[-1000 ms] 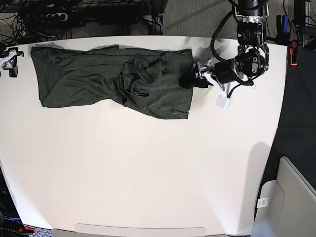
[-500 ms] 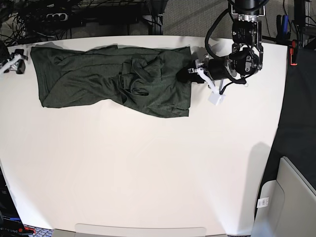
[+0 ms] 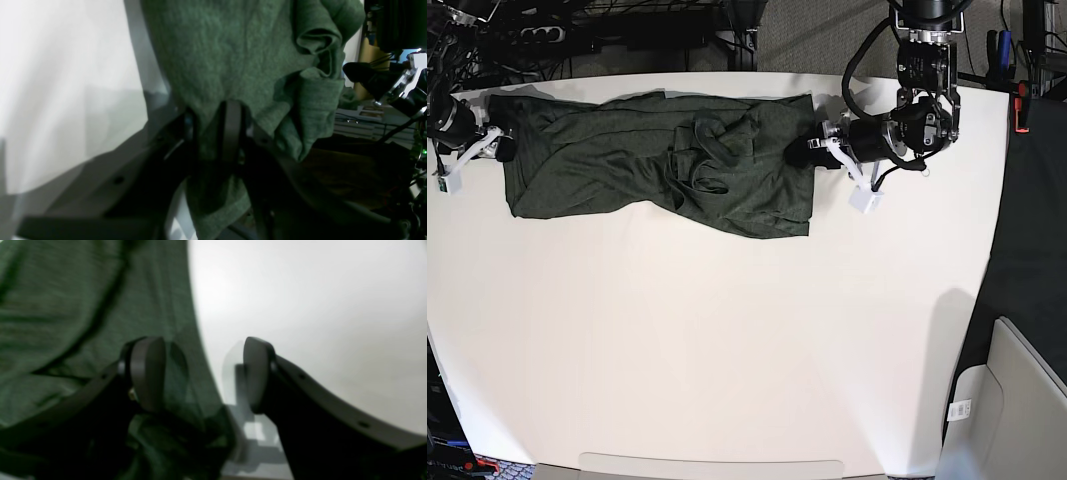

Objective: Fold the T-shirt properly
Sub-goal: 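Grasp the strip's end with the right gripper while the left holds the other end, then fold the strip's end with the right gripper toward the left gripper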

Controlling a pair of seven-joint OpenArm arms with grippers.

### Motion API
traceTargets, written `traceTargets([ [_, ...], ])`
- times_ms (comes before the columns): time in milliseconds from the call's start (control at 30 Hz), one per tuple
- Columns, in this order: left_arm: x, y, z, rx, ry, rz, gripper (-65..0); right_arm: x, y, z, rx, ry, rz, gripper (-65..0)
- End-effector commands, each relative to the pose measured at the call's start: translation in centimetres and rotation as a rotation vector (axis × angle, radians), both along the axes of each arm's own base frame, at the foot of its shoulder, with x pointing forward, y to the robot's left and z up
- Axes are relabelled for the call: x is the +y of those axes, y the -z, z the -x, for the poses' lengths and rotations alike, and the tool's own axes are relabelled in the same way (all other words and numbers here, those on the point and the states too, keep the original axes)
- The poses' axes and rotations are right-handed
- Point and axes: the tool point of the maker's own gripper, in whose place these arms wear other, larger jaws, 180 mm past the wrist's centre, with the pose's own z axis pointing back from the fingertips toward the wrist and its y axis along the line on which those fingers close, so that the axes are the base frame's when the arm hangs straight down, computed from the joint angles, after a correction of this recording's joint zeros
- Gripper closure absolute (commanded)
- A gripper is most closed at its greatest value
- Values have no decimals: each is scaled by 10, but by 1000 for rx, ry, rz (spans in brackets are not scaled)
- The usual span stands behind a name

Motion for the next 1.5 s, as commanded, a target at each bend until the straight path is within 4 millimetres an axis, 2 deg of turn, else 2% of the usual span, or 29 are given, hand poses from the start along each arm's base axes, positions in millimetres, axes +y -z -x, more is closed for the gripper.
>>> traceTargets([
  [0,1,-4,-3,-12,6,-3,-47,-5,-11,-7,-33,-5,18,-383],
  [100,0,-5,-4,-13,8,-1,-47,-3,-9,-7,-29,-9,12,-383],
  [333,-1,-5,-3,-13,9,0,-47,23,3,-5,-5,-44,-55,-383],
  [533,-1,-5,-3,-11,11,1,-47,42,-1,-5,1,-69,-153,-384],
  [800,-1,-5,-3,-13,11,1,-47,51,-4,-6,-19,-76,-216,-385],
  [1033,-1,-5,-1,-4,24,-3,-47,83,1,-8,-12,-144,-286,-383],
  [1400,-1,-5,0,-3,24,-3,-47,112,7,-1,44,-197,-372,-377],
  [1467,-1,-5,0,-4,24,-3,-47,112,6,-4,39,-199,-370,-337],
])
